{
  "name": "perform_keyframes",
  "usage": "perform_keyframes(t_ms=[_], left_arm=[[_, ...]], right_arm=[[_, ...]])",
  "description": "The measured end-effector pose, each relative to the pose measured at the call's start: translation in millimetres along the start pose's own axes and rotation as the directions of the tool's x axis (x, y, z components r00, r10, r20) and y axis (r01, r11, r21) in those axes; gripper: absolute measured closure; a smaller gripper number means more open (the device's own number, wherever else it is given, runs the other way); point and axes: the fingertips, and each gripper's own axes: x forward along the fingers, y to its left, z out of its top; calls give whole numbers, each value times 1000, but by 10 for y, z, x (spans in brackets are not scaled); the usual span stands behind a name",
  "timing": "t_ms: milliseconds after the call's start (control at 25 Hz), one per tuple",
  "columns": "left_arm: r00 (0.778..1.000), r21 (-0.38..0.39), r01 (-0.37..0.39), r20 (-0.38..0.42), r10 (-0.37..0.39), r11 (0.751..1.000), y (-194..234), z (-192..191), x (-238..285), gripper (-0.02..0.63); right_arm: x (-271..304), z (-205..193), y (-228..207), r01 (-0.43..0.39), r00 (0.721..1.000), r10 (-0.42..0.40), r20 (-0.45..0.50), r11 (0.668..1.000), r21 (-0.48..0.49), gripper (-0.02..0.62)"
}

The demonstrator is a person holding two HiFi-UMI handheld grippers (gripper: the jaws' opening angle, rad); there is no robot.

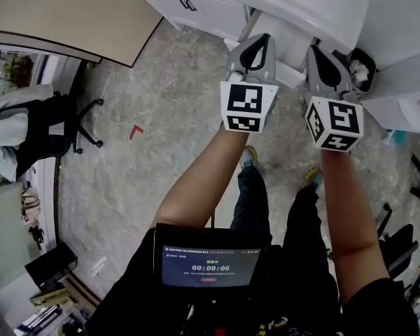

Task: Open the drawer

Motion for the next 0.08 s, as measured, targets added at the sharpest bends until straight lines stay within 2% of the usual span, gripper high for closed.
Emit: perform_keyframes(t_ms=[80], left_arm=[[1000, 3, 7, 7, -7, 1000, 1, 6, 36, 606]], right_arm=[[24, -7, -21, 7, 1000, -7, 6, 1000, -5, 574]])
